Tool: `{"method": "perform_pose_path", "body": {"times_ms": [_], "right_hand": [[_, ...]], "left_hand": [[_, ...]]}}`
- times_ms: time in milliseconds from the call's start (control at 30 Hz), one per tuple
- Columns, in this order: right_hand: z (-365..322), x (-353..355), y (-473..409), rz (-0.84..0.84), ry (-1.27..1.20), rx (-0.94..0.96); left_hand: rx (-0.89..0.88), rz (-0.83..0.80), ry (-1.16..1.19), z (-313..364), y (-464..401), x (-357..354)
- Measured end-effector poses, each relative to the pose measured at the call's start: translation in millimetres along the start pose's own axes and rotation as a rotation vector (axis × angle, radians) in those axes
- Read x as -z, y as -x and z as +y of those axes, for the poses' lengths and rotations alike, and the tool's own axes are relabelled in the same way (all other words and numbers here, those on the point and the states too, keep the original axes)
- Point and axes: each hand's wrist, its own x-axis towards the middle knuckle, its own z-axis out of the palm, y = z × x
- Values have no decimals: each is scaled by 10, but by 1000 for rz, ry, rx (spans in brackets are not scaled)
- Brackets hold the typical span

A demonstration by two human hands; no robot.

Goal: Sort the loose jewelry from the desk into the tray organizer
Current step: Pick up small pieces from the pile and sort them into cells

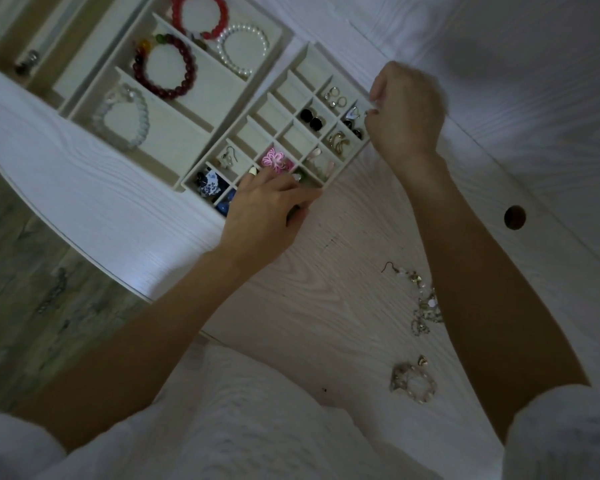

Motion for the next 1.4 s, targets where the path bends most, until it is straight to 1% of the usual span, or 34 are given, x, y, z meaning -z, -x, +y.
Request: {"method": "perform_pose_path", "body": {"times_ms": [133,200,300,367,500,600,767,900,967,1033,1133,1233,1300,1400], "right_hand": [[20,40,-8,-69,55,241],[66,58,-10,-80,73,287],[118,66,-56,-113,181,403],[129,46,-108,-142,239,447],[87,66,-149,-170,311,437],[84,139,-128,-170,287,435],[77,105,-66,-107,291,413],[64,12,-54,-28,343,372],[31,9,-32,-26,306,359],[19,43,1,-47,191,304],[140,101,54,-21,25,238],[297,113,137,-31,132,373],[338,127,197,-31,157,476],[321,126,234,-6,181,536]], "left_hand": [[10,2,9,3,4,-6],[16,8,17,5,6,-5],[9,8,24,7,8,-3],[9,0,27,-2,5,0],[12,-15,30,-6,9,-4],[12,-7,24,-1,17,-3],[4,-1,20,2,18,-5],[0,2,18,1,15,-1],[-3,6,15,1,12,2],[-5,7,11,1,12,-1],[3,9,11,1,22,-9],[11,5,19,0,33,-19],[14,-2,22,-6,35,-21],[14,-18,23,-8,32,-23]]}}
